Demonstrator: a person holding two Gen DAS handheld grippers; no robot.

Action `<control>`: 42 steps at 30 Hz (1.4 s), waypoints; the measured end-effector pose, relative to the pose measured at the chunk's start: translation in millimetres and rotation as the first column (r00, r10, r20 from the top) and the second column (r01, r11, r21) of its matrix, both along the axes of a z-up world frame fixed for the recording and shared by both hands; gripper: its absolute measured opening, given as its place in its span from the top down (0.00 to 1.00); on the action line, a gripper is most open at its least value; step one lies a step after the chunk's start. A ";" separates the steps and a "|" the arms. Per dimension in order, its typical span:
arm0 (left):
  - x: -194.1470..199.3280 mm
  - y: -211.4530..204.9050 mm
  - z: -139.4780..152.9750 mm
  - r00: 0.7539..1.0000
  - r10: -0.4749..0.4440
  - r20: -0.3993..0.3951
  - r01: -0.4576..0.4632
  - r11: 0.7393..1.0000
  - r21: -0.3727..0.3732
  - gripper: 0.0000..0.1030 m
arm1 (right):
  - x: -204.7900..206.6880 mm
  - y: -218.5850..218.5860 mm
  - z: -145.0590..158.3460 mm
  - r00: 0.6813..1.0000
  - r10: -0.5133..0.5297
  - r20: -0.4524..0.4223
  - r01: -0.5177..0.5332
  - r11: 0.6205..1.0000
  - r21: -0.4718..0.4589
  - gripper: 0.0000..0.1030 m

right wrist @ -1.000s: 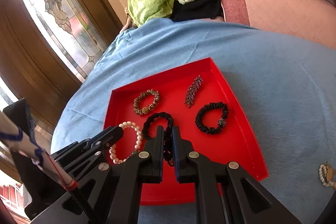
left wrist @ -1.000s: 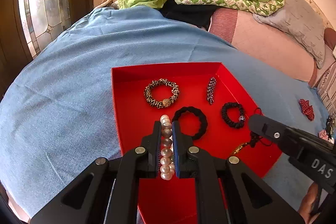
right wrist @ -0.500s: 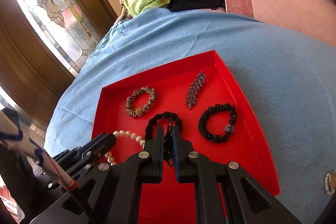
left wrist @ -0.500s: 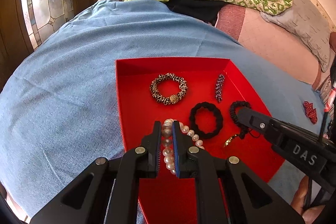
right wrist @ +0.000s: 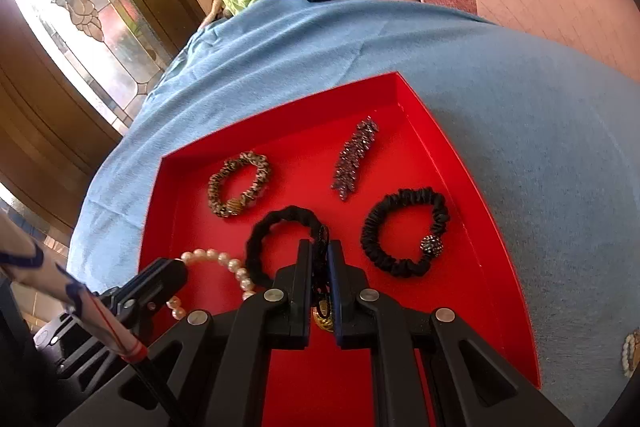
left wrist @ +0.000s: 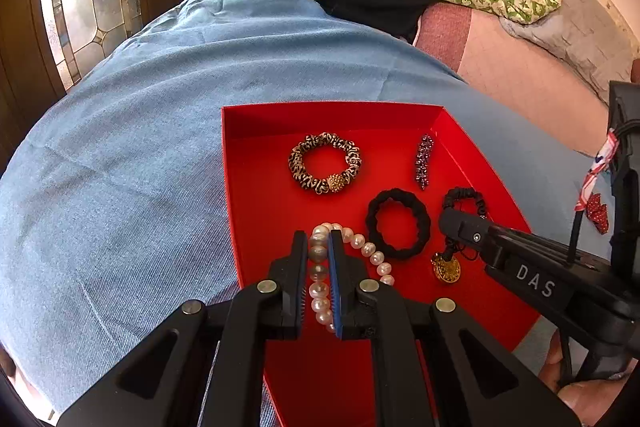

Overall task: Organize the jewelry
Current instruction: 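Lower the pearl bracelet and black-cord pendant into the tray and open both tools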

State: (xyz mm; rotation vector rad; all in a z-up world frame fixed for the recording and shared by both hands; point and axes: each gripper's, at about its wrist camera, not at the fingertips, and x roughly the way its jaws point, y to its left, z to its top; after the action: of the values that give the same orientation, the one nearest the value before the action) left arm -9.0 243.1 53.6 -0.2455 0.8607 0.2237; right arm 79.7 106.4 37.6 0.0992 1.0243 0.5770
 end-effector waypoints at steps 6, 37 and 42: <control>0.6 0.4 -1.2 1.000 0.010 -0.008 -0.010 1.000 0.002 0.91 | 2.2 0.0 -6.0 1.000 -0.005 -0.017 0.005 1.000 -0.012 0.91; -0.7 -4.4 7.6 0.999 0.030 0.019 -0.031 0.999 0.031 0.83 | -21.1 -30.6 33.7 0.999 -0.025 0.032 0.022 0.996 0.082 0.77; -1.5 -7.5 9.4 0.999 0.034 0.026 -0.035 0.998 0.054 0.81 | -26.3 -39.0 35.6 0.999 -0.027 0.023 0.025 0.995 0.100 0.77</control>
State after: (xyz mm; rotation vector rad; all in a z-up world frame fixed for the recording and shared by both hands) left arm -10.5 235.6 63.0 -0.2124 0.8246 0.2755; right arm 53.4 67.4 73.3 0.1929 0.9690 0.6041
